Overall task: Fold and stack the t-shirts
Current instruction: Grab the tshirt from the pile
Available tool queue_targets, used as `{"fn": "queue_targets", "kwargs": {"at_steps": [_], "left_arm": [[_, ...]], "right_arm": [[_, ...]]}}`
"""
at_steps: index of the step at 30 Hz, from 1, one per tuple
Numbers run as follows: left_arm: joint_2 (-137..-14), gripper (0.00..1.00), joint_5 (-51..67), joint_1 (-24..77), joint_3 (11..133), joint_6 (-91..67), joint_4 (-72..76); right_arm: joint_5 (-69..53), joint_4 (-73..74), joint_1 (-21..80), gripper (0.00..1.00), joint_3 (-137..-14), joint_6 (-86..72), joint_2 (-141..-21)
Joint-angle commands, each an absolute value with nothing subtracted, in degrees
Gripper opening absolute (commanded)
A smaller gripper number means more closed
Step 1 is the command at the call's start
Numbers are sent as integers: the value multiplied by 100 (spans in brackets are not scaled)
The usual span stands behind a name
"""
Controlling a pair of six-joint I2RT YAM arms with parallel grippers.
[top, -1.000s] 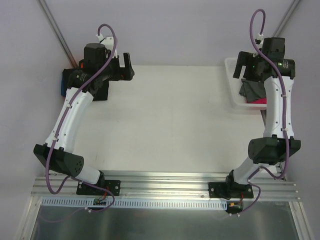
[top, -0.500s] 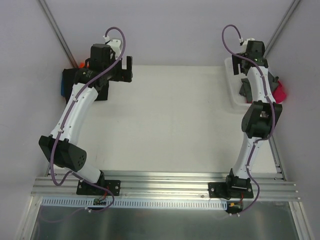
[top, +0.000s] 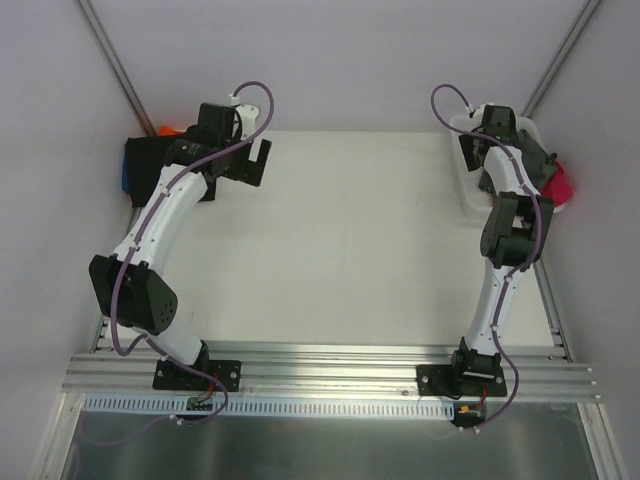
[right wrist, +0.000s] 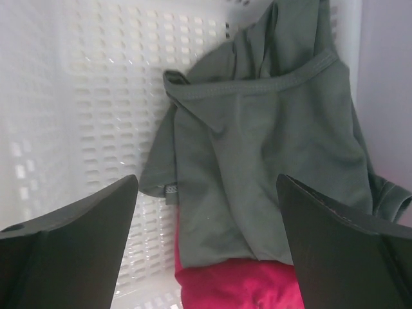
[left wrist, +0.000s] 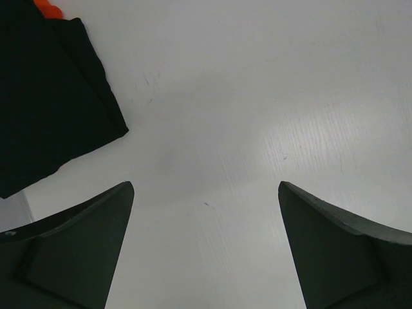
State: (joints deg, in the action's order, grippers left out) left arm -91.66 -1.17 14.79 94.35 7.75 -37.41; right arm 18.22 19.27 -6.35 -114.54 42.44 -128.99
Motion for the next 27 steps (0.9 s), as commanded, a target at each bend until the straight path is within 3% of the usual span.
{"fn": "queue_targets", "kwargs": {"at_steps": [1, 14, 27], "left_arm": [[-9289, 97, -439, 1643, 9588, 1054, -3928], [-9800, 97, -378, 2214, 10239, 879, -4113], [-9844, 98, -580, 2513, 10424, 861, -4122]], "right_arm": [[2214, 1283, -826, 93, -11495, 4596, -12638], [2373, 1766, -958, 82, -11935, 4360, -13297], [1626, 2593, -940, 71, -12419, 3832, -13825]]}}
